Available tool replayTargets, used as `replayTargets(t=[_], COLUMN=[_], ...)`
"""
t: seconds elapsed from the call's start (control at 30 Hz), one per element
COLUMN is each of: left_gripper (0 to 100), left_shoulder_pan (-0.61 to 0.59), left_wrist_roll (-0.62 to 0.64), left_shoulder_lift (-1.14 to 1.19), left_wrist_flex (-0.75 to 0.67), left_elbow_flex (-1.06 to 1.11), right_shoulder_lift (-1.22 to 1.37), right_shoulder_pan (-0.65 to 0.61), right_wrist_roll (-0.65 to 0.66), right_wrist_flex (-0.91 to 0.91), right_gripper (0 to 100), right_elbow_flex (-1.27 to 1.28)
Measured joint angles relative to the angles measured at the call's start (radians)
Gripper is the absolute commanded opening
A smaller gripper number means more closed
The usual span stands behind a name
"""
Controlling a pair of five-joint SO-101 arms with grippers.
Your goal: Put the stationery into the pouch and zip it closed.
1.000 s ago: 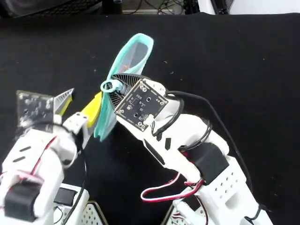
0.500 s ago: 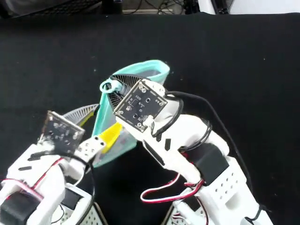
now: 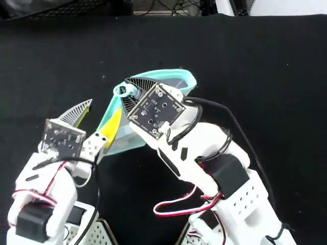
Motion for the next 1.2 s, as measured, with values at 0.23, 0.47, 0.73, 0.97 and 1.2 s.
replayTargets(t=[0.23,0.47,0.73,0.97,1.2], left_gripper=[23,23,23,22,22], left_shoulder_pan=[0.06,0.068,0.074,0.075,0.089], left_wrist_roll=[0.0,-0.002,-0.002,-0.002,-0.002], left_shoulder_lift=[-0.008,0.021,0.219,0.259,0.269], left_wrist_flex=[0.0,-0.008,-0.08,-0.084,-0.124], left_elbow_flex=[0.009,0.009,-0.009,-0.025,-0.049], right_shoulder_lift=[0.0,0.0,0.0,0.0,-0.034], right_shoulder_pan=[0.0,0.0,0.0,0.0,0.012], right_wrist_roll=[0.0,0.0,0.0,0.0,-0.005], right_wrist_flex=[0.0,0.0,0.0,0.0,-0.006], right_gripper=[1.3,1.3,1.3,1.3,1.3], right_elbow_flex=[0.0,0.0,0.002,0.002,0.071])
